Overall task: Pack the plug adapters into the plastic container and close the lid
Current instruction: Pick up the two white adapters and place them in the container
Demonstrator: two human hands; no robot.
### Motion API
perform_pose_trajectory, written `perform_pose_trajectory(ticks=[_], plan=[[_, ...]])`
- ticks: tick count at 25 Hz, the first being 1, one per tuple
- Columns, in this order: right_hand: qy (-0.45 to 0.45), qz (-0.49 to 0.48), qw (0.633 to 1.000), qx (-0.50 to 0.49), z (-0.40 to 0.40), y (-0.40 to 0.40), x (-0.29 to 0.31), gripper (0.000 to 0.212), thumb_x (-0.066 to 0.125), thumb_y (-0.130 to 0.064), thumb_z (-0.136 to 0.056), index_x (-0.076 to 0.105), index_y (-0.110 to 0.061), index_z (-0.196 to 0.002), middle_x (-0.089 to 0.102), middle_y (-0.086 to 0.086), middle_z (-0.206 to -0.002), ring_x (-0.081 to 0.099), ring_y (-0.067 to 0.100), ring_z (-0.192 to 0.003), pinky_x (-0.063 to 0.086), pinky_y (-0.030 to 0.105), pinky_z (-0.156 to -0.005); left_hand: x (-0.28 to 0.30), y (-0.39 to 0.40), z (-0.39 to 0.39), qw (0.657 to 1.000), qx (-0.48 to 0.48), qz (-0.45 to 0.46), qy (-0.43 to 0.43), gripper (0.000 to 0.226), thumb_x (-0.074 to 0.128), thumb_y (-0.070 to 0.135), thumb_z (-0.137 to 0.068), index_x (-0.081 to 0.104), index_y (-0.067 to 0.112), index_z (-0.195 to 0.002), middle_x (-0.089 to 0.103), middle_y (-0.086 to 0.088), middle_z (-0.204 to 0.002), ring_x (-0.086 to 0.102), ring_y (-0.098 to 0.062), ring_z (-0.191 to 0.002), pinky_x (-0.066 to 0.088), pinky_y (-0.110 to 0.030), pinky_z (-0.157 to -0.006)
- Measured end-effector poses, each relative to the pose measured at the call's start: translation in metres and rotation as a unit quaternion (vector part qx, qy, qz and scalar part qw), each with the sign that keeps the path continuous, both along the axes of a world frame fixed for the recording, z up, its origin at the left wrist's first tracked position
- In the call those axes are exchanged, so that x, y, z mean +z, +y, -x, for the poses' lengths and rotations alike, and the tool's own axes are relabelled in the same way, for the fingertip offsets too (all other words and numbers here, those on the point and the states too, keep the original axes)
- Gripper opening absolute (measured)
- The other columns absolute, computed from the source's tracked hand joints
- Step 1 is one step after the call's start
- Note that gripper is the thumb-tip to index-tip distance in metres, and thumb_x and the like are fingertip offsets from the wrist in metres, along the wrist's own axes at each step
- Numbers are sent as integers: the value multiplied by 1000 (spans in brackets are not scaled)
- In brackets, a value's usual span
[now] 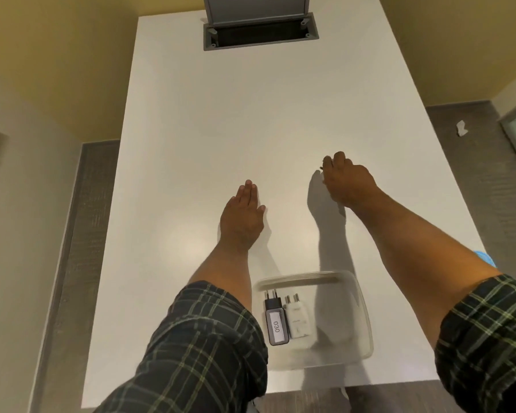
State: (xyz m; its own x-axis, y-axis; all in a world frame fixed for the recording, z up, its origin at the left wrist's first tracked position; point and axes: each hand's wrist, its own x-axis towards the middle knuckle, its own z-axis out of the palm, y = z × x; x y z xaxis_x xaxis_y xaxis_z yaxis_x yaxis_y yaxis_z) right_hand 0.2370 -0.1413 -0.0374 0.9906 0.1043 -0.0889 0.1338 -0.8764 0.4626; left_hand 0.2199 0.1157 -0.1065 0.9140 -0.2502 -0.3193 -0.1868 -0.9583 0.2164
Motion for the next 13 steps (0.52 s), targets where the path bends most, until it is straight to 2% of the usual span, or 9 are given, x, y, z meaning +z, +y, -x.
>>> perform_pose_trajectory(ticks=[1, 3, 8, 13], plan=[[18, -66, 997, -18, 5, 0, 1, 32, 52, -28, -98, 57, -6, -121, 59, 10, -104, 62, 21, -74, 40, 29, -49, 4, 3, 5, 1000, -8, -1, 2, 61, 19, 34, -112, 3, 10, -165, -3, -4, -173, 3, -19, -161, 14, -36, -130], [27, -168, 985, -36, 14, -2, 3, 43, 45, -29, -102, 43, 1, -134, 51, 20, -118, 61, 32, -87, 39, 34, -55, 11, 11, 18, 1000, -16, -7, 12, 60, 20, 32, -112, 2, 10, -165, -4, -4, -173, 3, -19, -161, 16, -36, -129], [39, -252, 967, -26, 40, 6, 19, 47, 48, -25, -98, 39, -5, -139, 48, 19, -121, 62, 38, -92, 41, 37, -57, 16, 33, 57, 999, -7, -18, 46, 60, 21, 31, -112, 2, 8, -164, -3, -6, -173, 1, -22, -161, 12, -35, -130], [36, -283, 958, 0, 64, 26, 34, 55, 49, -29, -99, 33, -6, -146, 48, 21, -121, 62, 40, -89, 43, 38, -56, 16, 57, 104, 997, 39, -29, 62, 62, 21, 34, -112, 2, 4, -163, -3, -10, -173, -1, -24, -161, 8, -36, -131]])
